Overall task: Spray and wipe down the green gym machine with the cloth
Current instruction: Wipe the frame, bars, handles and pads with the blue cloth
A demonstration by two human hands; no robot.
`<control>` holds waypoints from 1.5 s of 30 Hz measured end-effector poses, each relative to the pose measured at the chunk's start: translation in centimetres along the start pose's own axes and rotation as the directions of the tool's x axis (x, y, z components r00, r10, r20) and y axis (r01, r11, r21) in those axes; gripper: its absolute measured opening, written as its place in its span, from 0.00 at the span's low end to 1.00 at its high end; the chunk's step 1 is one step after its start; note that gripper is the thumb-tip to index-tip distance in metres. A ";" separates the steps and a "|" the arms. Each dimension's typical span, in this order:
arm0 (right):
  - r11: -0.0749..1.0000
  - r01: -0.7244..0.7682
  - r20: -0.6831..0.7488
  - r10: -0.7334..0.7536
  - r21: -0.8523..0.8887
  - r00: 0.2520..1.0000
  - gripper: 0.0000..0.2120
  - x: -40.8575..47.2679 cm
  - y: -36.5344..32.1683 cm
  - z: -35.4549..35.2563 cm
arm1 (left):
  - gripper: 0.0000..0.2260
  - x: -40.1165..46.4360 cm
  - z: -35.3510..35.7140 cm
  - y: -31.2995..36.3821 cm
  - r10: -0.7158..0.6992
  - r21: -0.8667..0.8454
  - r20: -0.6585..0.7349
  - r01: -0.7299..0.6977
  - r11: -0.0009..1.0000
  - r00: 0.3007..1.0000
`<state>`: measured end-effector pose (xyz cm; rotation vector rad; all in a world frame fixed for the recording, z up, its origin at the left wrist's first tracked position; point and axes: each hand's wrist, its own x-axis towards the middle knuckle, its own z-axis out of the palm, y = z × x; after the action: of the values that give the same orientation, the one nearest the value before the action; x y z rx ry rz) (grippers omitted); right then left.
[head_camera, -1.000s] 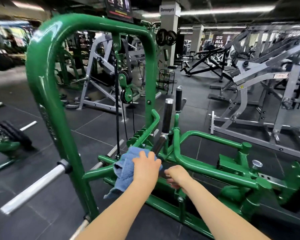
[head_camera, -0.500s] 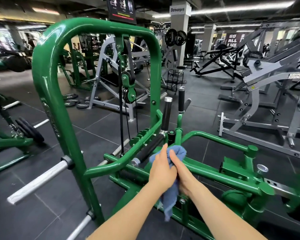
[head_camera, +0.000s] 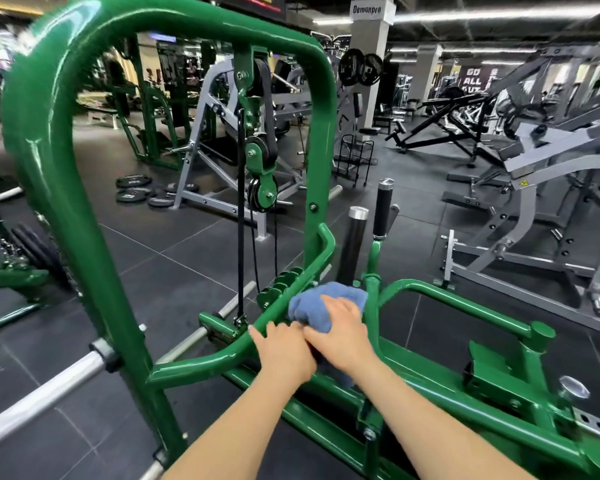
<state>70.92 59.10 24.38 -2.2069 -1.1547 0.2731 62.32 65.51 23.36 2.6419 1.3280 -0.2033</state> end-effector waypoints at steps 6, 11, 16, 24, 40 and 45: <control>0.999 -0.003 -0.060 0.000 -0.054 0.998 0.10 4.5 1.6 -0.4 | 0.09 -0.5 0.7 -0.2 0.035 -0.034 -0.129 -0.040 0.999 0.991; 0.985 -0.057 -0.042 0.051 -0.164 0.998 0.09 5.9 0.4 -0.2 | 0.07 -0.5 0.8 -0.7 0.032 -0.088 -0.123 -0.043 0.995 0.992; 0.987 -0.035 -0.025 0.032 -0.158 0.999 0.13 4.6 -1.3 -0.1 | 0.11 0.0 0.9 -0.4 0.053 -0.111 -0.123 -0.066 0.992 0.991; 0.967 0.014 0.041 -0.004 -0.256 0.999 0.06 4.5 0.0 -2.9 | 0.13 -0.2 1.1 -0.3 0.048 -0.033 -0.130 -0.053 0.998 0.990; 0.980 0.123 0.263 -0.079 -0.155 0.962 0.04 0.3 -1.1 -3.5 | 0.05 -0.6 -0.6 -1.4 0.110 -0.335 0.047 -0.088 0.938 0.993; 0.985 0.155 0.260 -0.130 -0.078 0.957 0.11 0.9 -4.7 -5.4 | 0.14 -4.0 -0.6 -4.7 0.123 -0.597 0.146 -0.012 0.802 0.982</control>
<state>70.72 59.50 31.56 -2.2050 -1.4876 0.4574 56.22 65.25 24.34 2.0744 1.0198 -0.0024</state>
